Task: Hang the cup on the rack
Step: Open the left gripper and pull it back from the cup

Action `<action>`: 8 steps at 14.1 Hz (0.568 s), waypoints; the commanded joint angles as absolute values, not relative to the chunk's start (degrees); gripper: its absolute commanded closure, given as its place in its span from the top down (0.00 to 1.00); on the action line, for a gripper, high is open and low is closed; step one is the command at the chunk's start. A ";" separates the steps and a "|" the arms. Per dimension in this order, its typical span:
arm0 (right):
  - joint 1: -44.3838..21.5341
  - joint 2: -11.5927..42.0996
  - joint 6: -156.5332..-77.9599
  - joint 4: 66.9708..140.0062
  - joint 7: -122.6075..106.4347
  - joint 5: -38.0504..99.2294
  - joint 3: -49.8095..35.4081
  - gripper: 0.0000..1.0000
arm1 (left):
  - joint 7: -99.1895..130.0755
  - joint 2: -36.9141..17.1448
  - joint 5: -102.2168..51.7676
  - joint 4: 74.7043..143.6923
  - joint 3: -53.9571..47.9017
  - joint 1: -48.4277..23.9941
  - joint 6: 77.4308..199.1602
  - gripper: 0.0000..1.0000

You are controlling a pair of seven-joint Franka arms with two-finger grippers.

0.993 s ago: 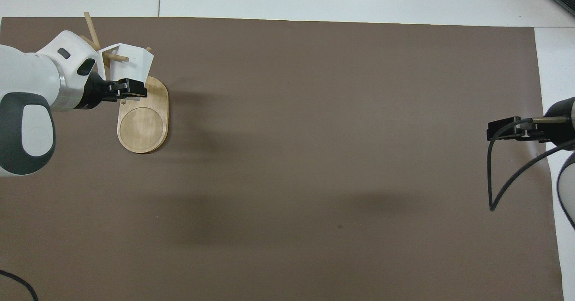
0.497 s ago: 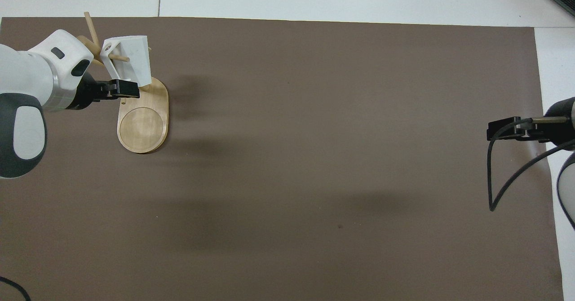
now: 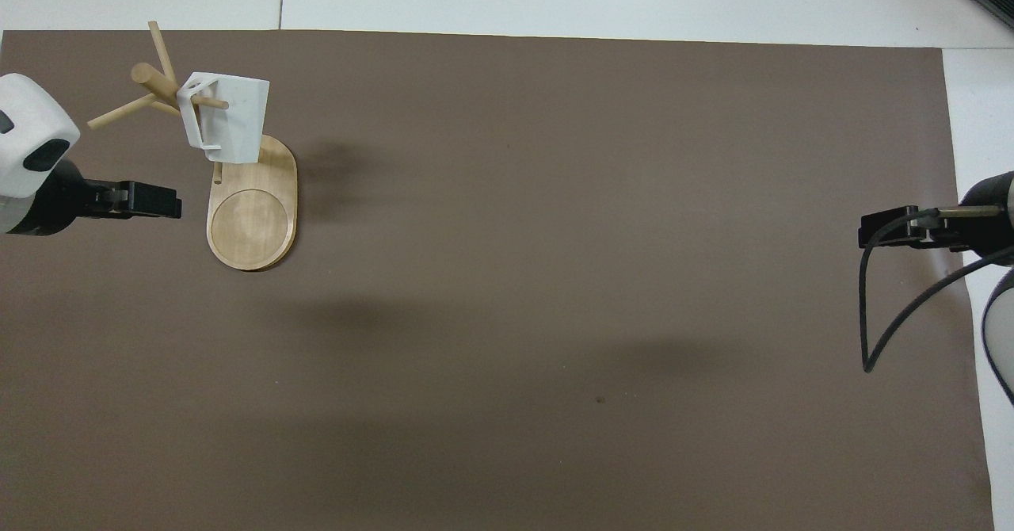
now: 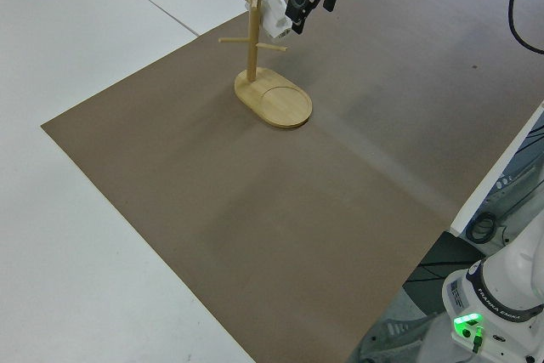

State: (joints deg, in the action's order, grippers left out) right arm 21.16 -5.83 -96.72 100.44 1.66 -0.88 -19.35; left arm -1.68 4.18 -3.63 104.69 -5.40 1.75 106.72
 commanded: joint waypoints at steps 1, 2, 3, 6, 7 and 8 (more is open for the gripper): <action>21.45 -6.59 -95.98 100.55 0.26 -0.53 -19.34 1.00 | -2.64 3.26 -0.88 97.41 -6.06 2.02 98.82 1.00; 21.45 -6.59 -95.98 100.55 0.26 -0.53 -19.34 1.00 | -2.81 2.03 -0.79 94.69 -6.06 2.02 96.44 1.00; 21.45 -6.59 -95.98 100.55 0.26 -0.53 -19.34 1.00 | -2.90 1.15 -0.70 92.22 -6.06 1.76 94.24 1.00; 21.45 -6.59 -95.98 100.55 0.26 -0.53 -19.34 1.00 | -2.99 -0.61 -0.88 87.64 -6.50 1.67 89.57 1.00; 21.36 -6.59 -95.98 100.55 0.35 -0.53 -19.34 1.00 | -3.68 -0.70 -0.79 87.54 -6.59 1.67 89.04 1.00; 21.44 -6.59 -95.98 100.55 0.35 -0.53 -19.34 1.00 | -4.91 -0.70 -0.79 87.54 -6.59 1.67 88.60 1.00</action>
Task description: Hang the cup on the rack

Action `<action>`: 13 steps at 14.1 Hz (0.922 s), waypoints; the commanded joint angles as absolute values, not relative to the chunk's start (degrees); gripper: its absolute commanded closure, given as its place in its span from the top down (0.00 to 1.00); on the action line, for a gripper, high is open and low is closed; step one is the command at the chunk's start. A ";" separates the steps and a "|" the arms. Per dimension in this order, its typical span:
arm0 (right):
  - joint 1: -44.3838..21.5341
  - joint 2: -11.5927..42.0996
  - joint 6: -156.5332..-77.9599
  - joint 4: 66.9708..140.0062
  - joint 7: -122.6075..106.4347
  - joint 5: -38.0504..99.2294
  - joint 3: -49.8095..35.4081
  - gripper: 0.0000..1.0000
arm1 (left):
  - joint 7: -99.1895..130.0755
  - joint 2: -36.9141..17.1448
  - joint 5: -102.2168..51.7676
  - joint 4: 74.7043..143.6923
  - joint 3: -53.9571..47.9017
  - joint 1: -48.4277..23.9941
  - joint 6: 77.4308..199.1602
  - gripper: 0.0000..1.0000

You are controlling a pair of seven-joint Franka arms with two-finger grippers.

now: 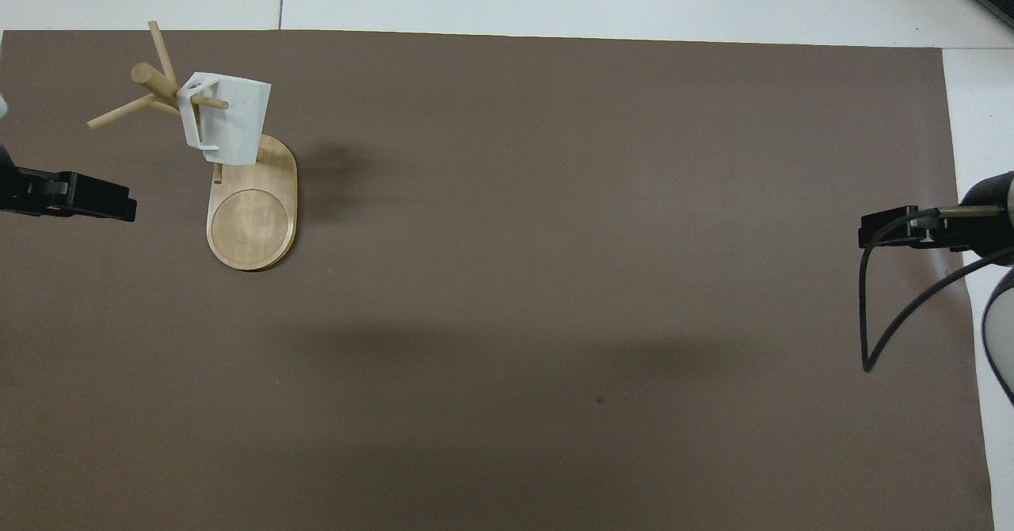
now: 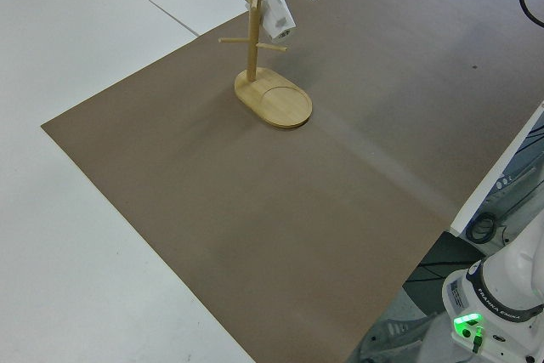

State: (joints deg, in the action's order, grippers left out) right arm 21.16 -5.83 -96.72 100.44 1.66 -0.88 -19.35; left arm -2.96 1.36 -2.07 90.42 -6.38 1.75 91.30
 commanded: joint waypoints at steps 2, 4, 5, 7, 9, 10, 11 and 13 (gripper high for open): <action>21.45 -6.59 -95.98 100.55 0.35 -0.53 -19.25 1.00 | -5.19 -0.70 -0.88 87.28 -6.59 1.67 87.37 1.00; 21.45 -6.59 -95.98 100.55 0.26 -0.53 -19.34 1.00 | -5.10 -0.70 -0.88 87.10 -6.68 1.58 88.41 1.00; 21.45 -6.59 -95.98 100.55 0.35 -0.53 -19.34 1.00 | -5.10 -0.79 -0.88 87.10 -6.59 1.58 88.68 1.00; 21.45 -6.59 -95.98 100.55 0.35 -0.53 -19.25 1.00 | -5.01 -0.88 -0.79 87.01 -6.59 -0.08 88.59 1.00; 21.45 -6.59 -95.98 100.55 0.26 -0.53 -19.34 1.00 | -5.18 -0.70 -0.97 86.66 -6.16 0.44 87.55 1.00; 21.45 -6.59 -95.98 100.55 0.35 -0.53 -19.25 1.00 | -5.10 -0.53 -0.88 86.14 -5.72 -0.08 87.28 1.00; 21.45 -6.59 -95.98 100.55 0.35 -0.53 -19.25 1.00 | -5.18 0.34 -0.97 86.31 -5.36 -0.96 87.36 1.00; 21.45 -6.59 -95.98 100.55 0.26 -0.53 -19.25 1.00 | -5.19 1.49 -1.05 86.66 -1.25 -4.63 87.10 1.00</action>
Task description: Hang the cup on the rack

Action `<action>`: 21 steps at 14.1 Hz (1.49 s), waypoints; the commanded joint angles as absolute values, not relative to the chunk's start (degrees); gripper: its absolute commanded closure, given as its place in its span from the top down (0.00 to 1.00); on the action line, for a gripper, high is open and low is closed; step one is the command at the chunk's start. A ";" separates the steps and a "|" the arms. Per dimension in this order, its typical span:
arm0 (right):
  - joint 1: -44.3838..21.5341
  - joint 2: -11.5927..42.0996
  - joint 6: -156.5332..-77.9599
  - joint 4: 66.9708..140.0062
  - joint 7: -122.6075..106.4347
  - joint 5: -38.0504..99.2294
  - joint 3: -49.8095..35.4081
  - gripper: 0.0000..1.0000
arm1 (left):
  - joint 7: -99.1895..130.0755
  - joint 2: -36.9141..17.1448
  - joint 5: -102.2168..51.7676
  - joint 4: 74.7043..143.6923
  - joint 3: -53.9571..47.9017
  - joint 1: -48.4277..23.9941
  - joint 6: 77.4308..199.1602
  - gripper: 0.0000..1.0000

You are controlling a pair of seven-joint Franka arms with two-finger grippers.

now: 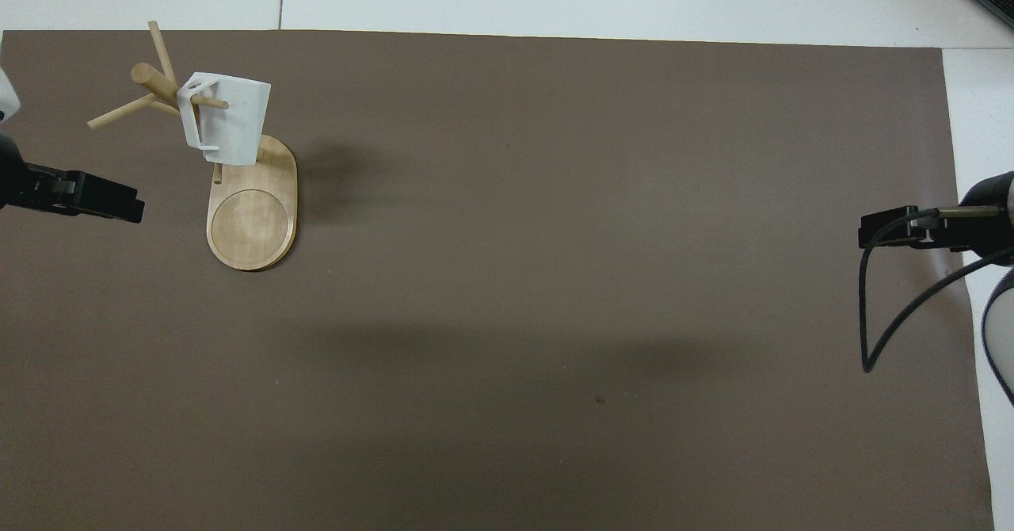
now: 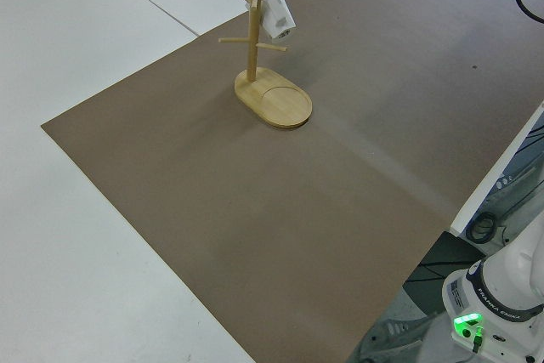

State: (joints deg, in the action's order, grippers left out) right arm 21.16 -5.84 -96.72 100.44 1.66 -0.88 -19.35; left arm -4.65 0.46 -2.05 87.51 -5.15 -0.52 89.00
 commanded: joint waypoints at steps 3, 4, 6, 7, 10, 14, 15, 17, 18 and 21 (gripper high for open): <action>21.45 -6.59 -95.98 100.55 0.35 -0.53 -19.25 1.00 | -5.36 1.67 -1.05 86.75 0.70 -6.50 84.99 1.00; 21.45 -6.59 -95.98 100.55 0.26 -0.53 -19.34 1.00 | -5.36 1.67 -1.05 86.84 0.70 -6.50 84.99 1.00; 21.45 -6.59 -95.98 100.55 0.35 -0.53 -19.34 1.00 | -5.27 1.67 -1.05 86.75 0.79 -6.94 84.29 1.00; 21.45 -6.59 -95.98 100.55 0.26 -0.53 -19.34 1.00 | -5.27 1.58 -1.05 86.75 0.88 -6.94 84.20 1.00; 21.45 -6.59 -95.98 100.55 0.35 -0.53 -19.25 1.00 | -5.19 1.32 -1.23 86.57 0.62 -6.24 84.20 1.00; 21.45 -6.59 -95.98 100.55 0.26 -0.53 -19.34 1.00 | -4.75 1.49 -0.88 86.57 0.61 -6.42 81.92 1.00; 21.45 -6.59 -95.98 100.55 0.26 -0.53 -19.25 1.00 | -4.75 1.58 -1.14 86.40 0.44 -6.15 81.65 1.00; 21.45 -6.59 -95.98 100.55 0.35 -0.53 -19.34 1.00 | -4.84 1.67 -1.41 86.66 0.70 -6.06 81.47 1.00; 21.45 -6.59 -95.98 100.55 0.26 -0.53 -19.34 1.00 | -4.75 1.58 -1.41 86.66 0.79 -6.15 81.65 1.00; 21.45 -6.59 -96.06 100.55 0.35 -0.53 -19.34 1.00 | -4.57 1.58 -1.41 86.75 0.79 -6.15 82.79 1.00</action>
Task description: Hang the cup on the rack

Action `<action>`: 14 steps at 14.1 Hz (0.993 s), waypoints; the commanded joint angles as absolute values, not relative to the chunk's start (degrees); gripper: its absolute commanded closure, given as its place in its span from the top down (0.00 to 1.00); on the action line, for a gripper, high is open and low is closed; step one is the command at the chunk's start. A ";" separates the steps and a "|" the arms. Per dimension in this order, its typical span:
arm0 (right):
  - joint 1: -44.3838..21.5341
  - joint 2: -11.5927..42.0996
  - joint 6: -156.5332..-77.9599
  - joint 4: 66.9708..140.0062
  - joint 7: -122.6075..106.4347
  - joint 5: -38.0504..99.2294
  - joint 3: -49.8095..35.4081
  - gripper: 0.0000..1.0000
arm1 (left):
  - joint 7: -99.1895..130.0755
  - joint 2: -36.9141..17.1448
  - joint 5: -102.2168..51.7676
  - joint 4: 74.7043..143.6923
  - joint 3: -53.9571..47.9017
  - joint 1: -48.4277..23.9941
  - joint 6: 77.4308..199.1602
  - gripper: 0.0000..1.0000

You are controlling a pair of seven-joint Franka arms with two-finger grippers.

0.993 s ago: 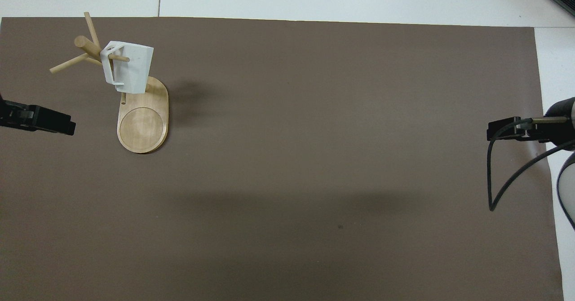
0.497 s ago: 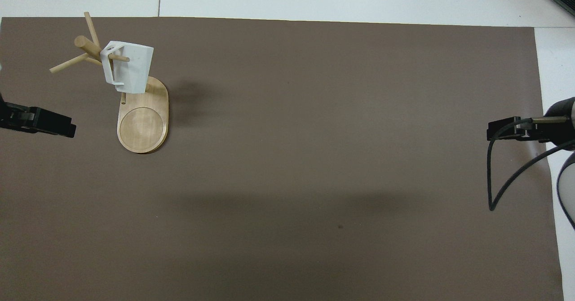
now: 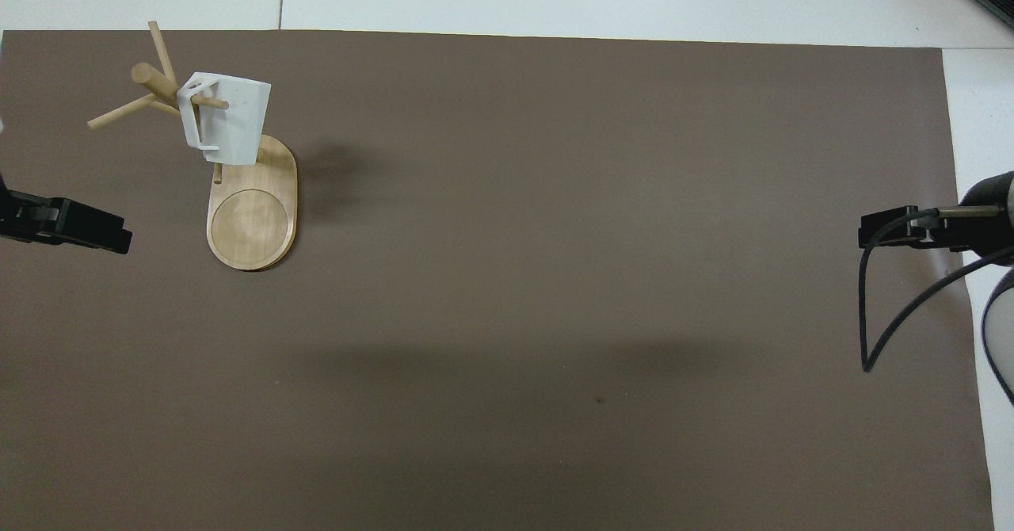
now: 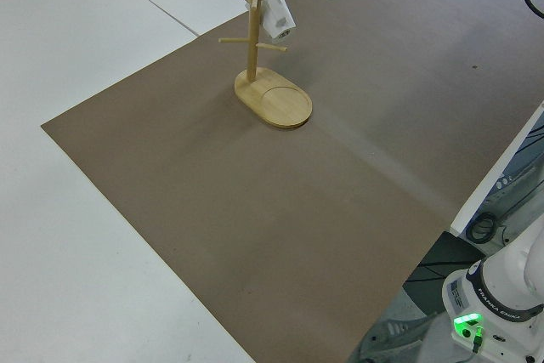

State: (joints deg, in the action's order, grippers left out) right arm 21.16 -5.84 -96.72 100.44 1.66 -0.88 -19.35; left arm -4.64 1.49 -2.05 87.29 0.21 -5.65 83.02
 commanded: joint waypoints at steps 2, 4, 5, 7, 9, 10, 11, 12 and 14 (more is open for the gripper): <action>21.45 -6.59 -95.98 100.55 0.35 -0.53 -19.25 1.00 | -4.66 1.58 -1.41 86.75 0.79 -6.15 83.40 1.00; 21.45 -6.59 -95.98 100.55 0.35 -0.53 -19.25 1.00 | -4.75 1.58 -1.41 87.10 0.79 -6.06 83.93 1.00; 21.45 -6.59 -95.98 100.55 0.26 -0.53 -19.25 1.00 | -4.83 1.58 -1.32 87.01 0.79 -6.06 84.11 1.00; 21.45 -6.59 -96.06 100.55 0.35 -0.53 -19.25 1.00 | -4.83 1.58 -1.32 87.36 0.79 -6.06 84.90 1.00; 21.45 -6.59 -95.98 100.55 0.35 -0.53 -19.34 1.00 | -4.66 1.58 -1.32 87.28 0.88 -6.06 84.64 1.00; 21.45 -6.59 -95.98 100.55 0.35 -0.53 -19.25 1.00 | -4.66 1.58 -1.32 87.28 0.88 -6.06 84.81 1.00; 21.45 -6.59 -95.98 100.55 0.35 -0.53 -19.34 1.00 | -4.66 1.67 -1.32 87.36 0.88 -6.06 84.73 1.00; 21.45 -6.59 -95.98 100.55 0.35 -0.53 -19.34 1.00 | -4.57 1.67 -1.32 87.36 0.88 -6.06 84.64 1.00; 21.45 -6.59 -95.98 100.55 0.35 -0.53 -19.34 1.00 | -4.57 1.67 -1.32 87.45 0.88 -6.06 84.64 1.00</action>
State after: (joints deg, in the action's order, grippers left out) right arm 21.16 -5.84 -96.72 100.44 1.66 -0.88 -19.35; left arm -4.63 1.48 -2.05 87.29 0.38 -5.64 84.00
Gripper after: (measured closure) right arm 0.000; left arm 0.000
